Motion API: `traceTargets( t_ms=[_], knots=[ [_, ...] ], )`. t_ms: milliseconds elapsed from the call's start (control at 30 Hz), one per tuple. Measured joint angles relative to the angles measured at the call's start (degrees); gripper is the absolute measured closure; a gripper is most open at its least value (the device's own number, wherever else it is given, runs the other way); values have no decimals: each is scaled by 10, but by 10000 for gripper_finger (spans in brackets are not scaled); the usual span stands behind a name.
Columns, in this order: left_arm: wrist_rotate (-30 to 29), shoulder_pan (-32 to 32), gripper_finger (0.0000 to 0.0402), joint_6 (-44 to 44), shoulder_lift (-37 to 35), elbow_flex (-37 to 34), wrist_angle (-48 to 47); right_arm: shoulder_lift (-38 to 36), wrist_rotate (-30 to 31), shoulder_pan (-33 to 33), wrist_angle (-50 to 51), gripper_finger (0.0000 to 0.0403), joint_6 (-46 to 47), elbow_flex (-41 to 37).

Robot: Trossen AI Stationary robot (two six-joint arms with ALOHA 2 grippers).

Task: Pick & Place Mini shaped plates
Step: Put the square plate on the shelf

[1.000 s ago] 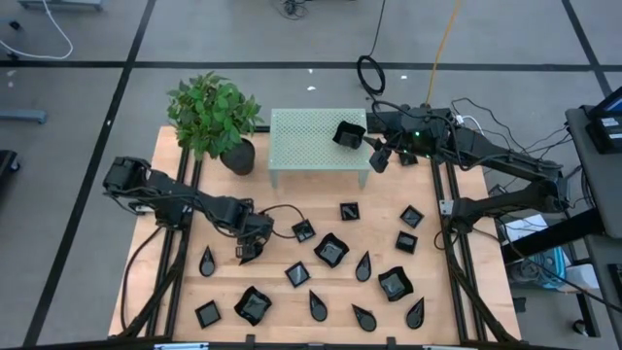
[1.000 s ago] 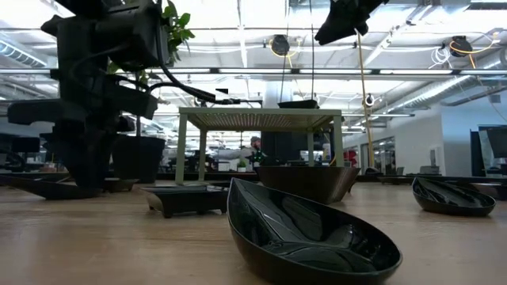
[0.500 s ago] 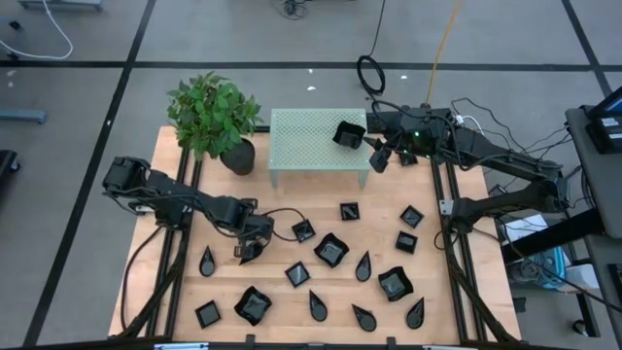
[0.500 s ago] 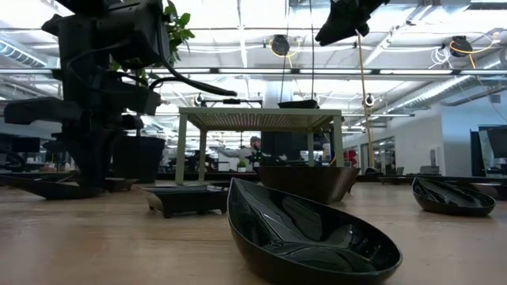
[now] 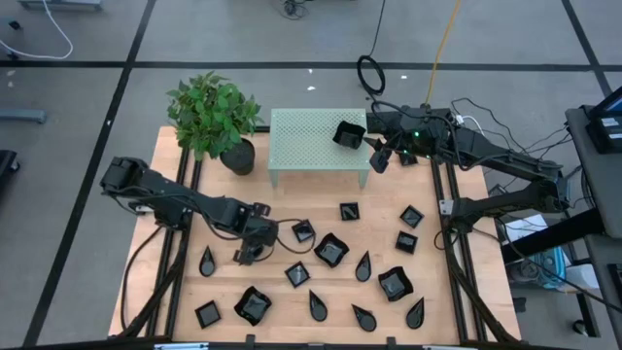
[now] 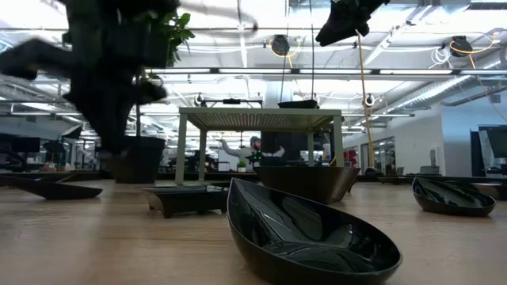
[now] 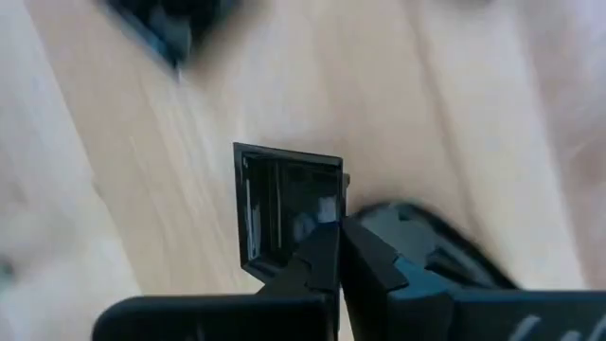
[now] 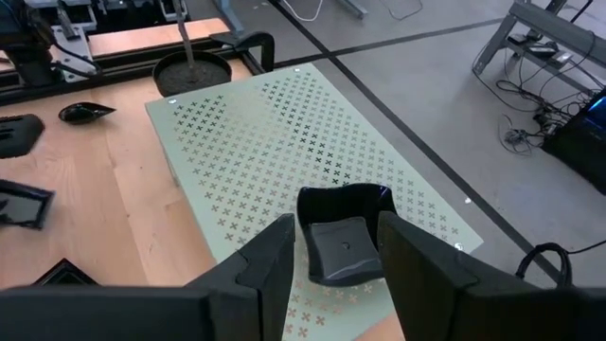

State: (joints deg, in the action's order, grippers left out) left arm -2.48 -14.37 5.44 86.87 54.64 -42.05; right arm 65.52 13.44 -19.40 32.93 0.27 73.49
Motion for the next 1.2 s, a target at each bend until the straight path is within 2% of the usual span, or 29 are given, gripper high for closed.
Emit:
traceTargets(
  t_ms=[200, 333, 567, 733, 1000, 1133, 1200],
  knots=[
    [-12, 0, 395, 65, -35, 63, -4, 0, 0, 0, 5, 261, -11, 0],
    [-49, 11, 399, 118, -56, 107, -3, 0, 0, 0, 5, 261, -12, 0],
    [-197, 53, 398, 238, -56, 174, 7, 0, 0, 0, 4, 261, -29, 0],
    [-261, 110, 393, 273, -53, 189, 44, 0, 0, 0, 4, 261, -29, 0],
    [-255, 201, 390, 263, -36, 190, 58, 0, 0, 0, 4, 261, -19, 0],
    [-228, 235, 398, 264, -6, 190, 60, 0, 0, 0, 4, 261, -18, 0],
    [-233, 244, 395, 271, 13, 189, 59, 0, 0, 0, 4, 261, -18, 0]
  ],
)
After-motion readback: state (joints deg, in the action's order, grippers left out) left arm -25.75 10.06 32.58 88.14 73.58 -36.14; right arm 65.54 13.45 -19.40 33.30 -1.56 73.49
